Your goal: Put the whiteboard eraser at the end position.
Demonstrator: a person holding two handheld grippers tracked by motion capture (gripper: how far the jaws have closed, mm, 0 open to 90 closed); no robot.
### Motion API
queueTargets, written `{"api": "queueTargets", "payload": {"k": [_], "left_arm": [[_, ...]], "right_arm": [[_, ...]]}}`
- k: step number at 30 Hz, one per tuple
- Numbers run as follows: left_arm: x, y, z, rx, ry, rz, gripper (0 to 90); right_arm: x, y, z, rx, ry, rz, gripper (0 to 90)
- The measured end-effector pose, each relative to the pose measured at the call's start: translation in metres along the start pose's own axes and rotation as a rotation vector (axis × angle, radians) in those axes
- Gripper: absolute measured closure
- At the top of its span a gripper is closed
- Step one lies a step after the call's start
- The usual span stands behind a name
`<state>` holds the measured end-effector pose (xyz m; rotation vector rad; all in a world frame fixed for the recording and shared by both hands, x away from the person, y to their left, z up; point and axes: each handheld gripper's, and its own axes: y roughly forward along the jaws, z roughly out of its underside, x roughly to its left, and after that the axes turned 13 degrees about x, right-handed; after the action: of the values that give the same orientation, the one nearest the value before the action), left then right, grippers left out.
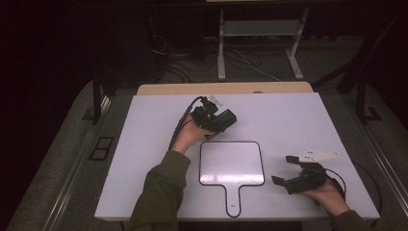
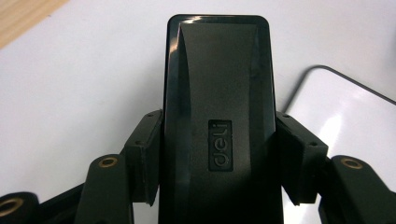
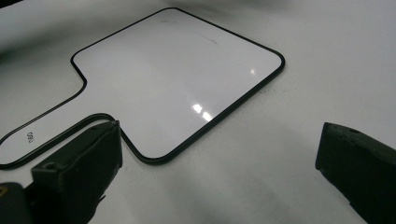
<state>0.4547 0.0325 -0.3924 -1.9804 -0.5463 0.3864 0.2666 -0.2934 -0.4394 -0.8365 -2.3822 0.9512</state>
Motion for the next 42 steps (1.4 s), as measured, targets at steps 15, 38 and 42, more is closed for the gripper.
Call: {"api": "queueTargets", "payload": {"k": [15, 38, 42], "left_arm": [[0.036, 0.044, -0.041, 0.080, -0.049, -0.016, 39.6], [0.042, 0.061, -0.040, 0.069, -0.067, 0.004, 26.4], [0.043, 0.060, -0.037, 0.048, -0.076, 0.011, 21.9]], "right_arm": [[-0.001, 0.000, 0.001, -0.005, 0.007, -0.010, 0.0], [-0.002, 0.000, 0.002, -0.009, 0.007, -0.017, 0.0], [-0.003, 0.000, 0.002, -0.008, 0.008, -0.018, 0.0]]}}
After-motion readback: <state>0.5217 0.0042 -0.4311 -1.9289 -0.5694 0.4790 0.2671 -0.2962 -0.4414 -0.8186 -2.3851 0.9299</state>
